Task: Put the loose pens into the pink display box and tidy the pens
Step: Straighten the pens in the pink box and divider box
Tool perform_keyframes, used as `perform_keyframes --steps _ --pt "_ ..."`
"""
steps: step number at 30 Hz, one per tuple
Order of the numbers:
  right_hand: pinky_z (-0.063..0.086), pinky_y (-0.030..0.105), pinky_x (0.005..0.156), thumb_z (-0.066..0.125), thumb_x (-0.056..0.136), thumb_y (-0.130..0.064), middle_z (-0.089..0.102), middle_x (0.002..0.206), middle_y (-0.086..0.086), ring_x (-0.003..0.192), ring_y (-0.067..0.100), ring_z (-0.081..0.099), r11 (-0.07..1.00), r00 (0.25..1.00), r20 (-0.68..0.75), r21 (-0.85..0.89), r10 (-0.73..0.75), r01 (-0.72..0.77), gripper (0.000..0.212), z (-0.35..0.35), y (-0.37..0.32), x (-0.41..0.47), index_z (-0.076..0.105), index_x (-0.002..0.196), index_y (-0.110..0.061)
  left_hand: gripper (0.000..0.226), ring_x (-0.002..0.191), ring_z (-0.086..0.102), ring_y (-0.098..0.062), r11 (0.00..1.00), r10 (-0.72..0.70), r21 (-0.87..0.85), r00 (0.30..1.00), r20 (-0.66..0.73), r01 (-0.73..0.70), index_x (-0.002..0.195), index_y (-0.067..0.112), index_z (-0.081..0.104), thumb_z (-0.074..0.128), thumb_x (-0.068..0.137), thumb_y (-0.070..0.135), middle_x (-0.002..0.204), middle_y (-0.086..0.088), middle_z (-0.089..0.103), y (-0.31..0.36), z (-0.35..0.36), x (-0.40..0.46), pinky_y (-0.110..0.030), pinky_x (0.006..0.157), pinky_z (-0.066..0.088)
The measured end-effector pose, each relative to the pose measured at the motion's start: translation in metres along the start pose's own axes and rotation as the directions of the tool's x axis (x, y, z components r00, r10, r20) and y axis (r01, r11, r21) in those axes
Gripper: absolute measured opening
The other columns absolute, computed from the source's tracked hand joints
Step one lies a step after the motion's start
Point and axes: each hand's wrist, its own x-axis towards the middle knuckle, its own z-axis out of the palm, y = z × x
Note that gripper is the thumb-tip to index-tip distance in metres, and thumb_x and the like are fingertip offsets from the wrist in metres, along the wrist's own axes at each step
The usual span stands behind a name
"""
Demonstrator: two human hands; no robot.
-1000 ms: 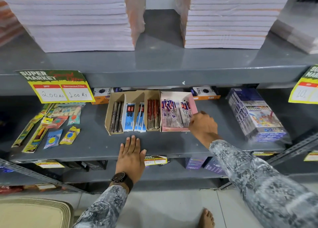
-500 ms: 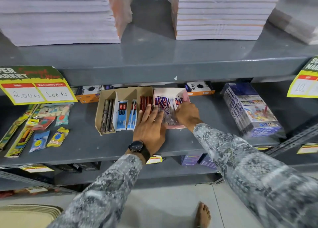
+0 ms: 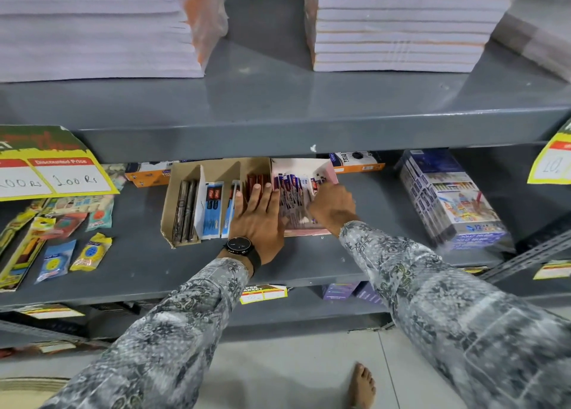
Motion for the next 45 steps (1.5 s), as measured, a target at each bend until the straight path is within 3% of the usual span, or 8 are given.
perform_keyframes --steps 8,15,23,26,28,30,36,45 --pt "0.058 0.041 0.083 0.064 0.089 -0.012 0.068 0.107 0.012 0.102 0.033 0.068 0.997 1.000 0.013 -0.073 -0.027 0.028 0.026 0.006 -0.006 -0.003 0.065 0.115 -0.004 0.071 0.154 0.009 -0.026 1.000 -0.005 0.003 0.997 -0.075 0.005 0.155 0.009 0.023 0.026 0.094 0.045 0.164 -0.009 0.022 -0.005 0.011 -0.003 -0.056 0.121 0.010" --pt "0.060 0.033 0.069 0.063 0.079 -0.010 0.070 0.087 0.004 0.079 0.024 0.069 0.925 0.979 0.085 0.322 0.185 -0.203 0.015 0.002 -0.005 0.006 0.065 0.094 -0.009 0.074 0.153 0.013 -0.026 1.000 -0.006 0.013 0.997 -0.076 0.007 0.155 0.009 0.023 0.024 0.092 0.048 0.163 -0.009 0.026 -0.008 0.011 -0.005 -0.057 0.121 0.016" --pt "0.059 0.042 0.084 0.063 0.089 -0.015 0.067 0.094 0.008 0.093 0.031 0.070 0.993 0.992 -0.068 -0.056 -0.104 0.100 0.016 0.007 0.004 0.005 0.069 0.102 -0.010 0.073 0.154 0.004 -0.022 1.000 -0.018 0.016 0.998 -0.058 0.019 0.157 0.013 0.011 0.031 0.096 0.046 0.166 -0.005 0.016 -0.006 0.008 -0.007 -0.053 0.123 0.006" --pt "0.042 0.052 0.111 0.062 0.088 -0.033 0.058 0.134 0.009 0.130 0.033 0.053 0.913 0.923 0.167 -0.165 -0.348 0.374 0.044 0.016 -0.005 0.008 0.062 0.130 -0.023 0.071 0.154 0.001 -0.022 1.000 -0.012 -0.015 0.999 -0.030 0.011 0.158 0.014 0.006 0.032 0.098 0.042 0.167 -0.004 0.010 -0.004 0.006 -0.007 -0.052 0.123 0.001" --pt "0.019 0.068 0.119 0.058 0.090 -0.047 0.023 0.166 0.006 0.155 0.038 0.013 0.882 0.839 0.414 -0.152 -0.352 0.445 0.069 0.020 -0.007 0.008 0.036 0.154 -0.034 0.070 0.154 0.001 -0.022 0.999 -0.016 -0.040 1.000 -0.023 0.015 0.158 0.014 0.005 0.030 0.099 0.042 0.167 -0.004 0.009 -0.002 0.004 -0.006 -0.051 0.124 -0.001" --pt "0.005 0.072 0.119 0.049 0.097 -0.043 -0.001 0.173 0.002 0.157 0.038 -0.007 0.883 0.794 0.525 -0.155 -0.305 0.442 0.073 0.018 -0.004 0.008 0.016 0.162 -0.034 0.070 0.154 0.003 -0.022 0.999 -0.021 -0.031 0.999 -0.033 0.020 0.158 0.014 0.007 0.029 0.098 0.043 0.167 -0.005 0.011 -0.002 0.003 -0.007 -0.050 0.124 -0.001" --pt "0.007 0.070 0.119 0.051 0.097 -0.028 -0.013 0.172 0.004 0.157 0.037 -0.011 0.890 0.839 0.476 -0.213 -0.265 0.402 0.082 0.018 0.000 0.007 0.003 0.163 -0.031 0.074 0.154 0.004 -0.021 0.999 -0.033 -0.024 0.999 -0.008 0.033 0.158 0.016 0.005 0.035 0.097 0.045 0.167 -0.004 0.011 -0.004 0.003 -0.006 -0.051 0.123 0.000" --pt "0.001 0.059 0.123 0.033 0.100 -0.052 -0.020 0.170 0.000 0.157 0.030 -0.013 0.888 0.802 0.566 -0.248 -0.191 0.387 0.075 0.025 0.011 0.014 -0.006 0.162 -0.034 0.071 0.154 0.006 -0.023 0.991 -0.031 -0.128 0.998 0.050 0.037 0.157 0.016 -0.002 0.034 0.099 0.038 0.167 -0.002 0.012 0.002 -0.009 -0.008 -0.050 0.124 -0.004"
